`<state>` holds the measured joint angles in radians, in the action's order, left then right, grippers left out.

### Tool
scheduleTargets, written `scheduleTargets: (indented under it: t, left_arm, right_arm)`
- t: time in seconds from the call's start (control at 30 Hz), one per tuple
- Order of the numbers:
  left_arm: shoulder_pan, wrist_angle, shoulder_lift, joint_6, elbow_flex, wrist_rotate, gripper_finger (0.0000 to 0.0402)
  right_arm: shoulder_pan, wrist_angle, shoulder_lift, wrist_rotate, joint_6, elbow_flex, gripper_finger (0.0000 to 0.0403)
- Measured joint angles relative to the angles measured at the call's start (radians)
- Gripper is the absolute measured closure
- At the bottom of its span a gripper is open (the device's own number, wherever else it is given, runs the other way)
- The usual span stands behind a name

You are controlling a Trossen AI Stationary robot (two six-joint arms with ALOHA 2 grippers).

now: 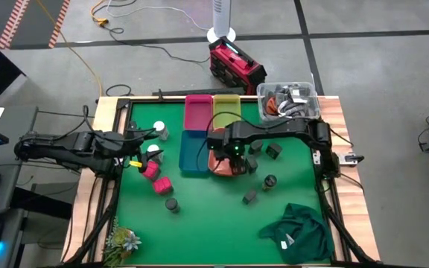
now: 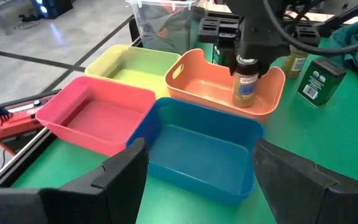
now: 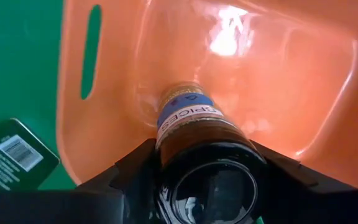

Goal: Sort spices by type
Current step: Put the top right black seasoning bottle into the orange tray, then put the right black seasoning bottle into the orange tray

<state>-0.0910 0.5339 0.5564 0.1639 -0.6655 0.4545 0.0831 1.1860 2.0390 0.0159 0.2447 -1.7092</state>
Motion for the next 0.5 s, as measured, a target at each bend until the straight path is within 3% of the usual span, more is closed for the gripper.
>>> scheduleTargets:
  t: [0.3, 0.5]
  left_arm:
    - [0.0, 0.0, 0.0, -0.002, 0.0, 0.001, 0.013]
    - [0.0, 0.0, 0.0, -0.002, 0.0, 0.001, 0.013]
  right_arm:
    - [-0.002, -0.001, -0.054, 0.008, -0.012, 0.001, 0.0085]
    - [-0.002, 0.038, -0.129, 0.038, -0.065, 0.001, 0.007]
